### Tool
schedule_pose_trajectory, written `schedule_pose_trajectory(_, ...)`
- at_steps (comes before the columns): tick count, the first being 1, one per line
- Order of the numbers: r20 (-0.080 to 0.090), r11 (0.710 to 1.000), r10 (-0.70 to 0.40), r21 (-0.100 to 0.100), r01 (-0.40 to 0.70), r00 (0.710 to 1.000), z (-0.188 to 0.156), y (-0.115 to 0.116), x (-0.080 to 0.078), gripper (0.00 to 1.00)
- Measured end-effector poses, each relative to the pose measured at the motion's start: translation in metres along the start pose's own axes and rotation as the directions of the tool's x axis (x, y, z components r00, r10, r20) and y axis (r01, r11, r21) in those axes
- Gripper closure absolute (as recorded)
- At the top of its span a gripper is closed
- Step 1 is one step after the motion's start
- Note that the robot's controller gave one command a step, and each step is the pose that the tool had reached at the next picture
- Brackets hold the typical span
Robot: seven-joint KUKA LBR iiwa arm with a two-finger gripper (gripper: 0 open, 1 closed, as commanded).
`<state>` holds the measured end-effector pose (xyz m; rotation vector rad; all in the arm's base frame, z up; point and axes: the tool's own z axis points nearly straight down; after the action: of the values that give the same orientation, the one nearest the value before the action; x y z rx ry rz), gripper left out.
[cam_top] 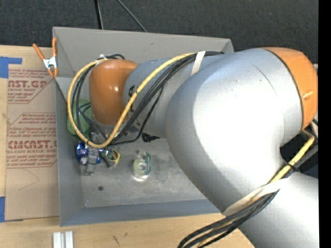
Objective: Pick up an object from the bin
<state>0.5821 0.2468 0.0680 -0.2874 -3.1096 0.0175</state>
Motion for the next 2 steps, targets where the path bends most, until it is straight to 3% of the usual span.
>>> schedule_pose_trajectory(1, 0.019, 1.0, 0.0, -0.01, 0.0, 1.0, -0.002, 0.0, -0.004, 1.0)
schedule_pose_trajectory(2, 0.028, 0.905, -0.426, -0.005, 0.426, 0.904, -0.123, -0.003, 0.014, 1.0)
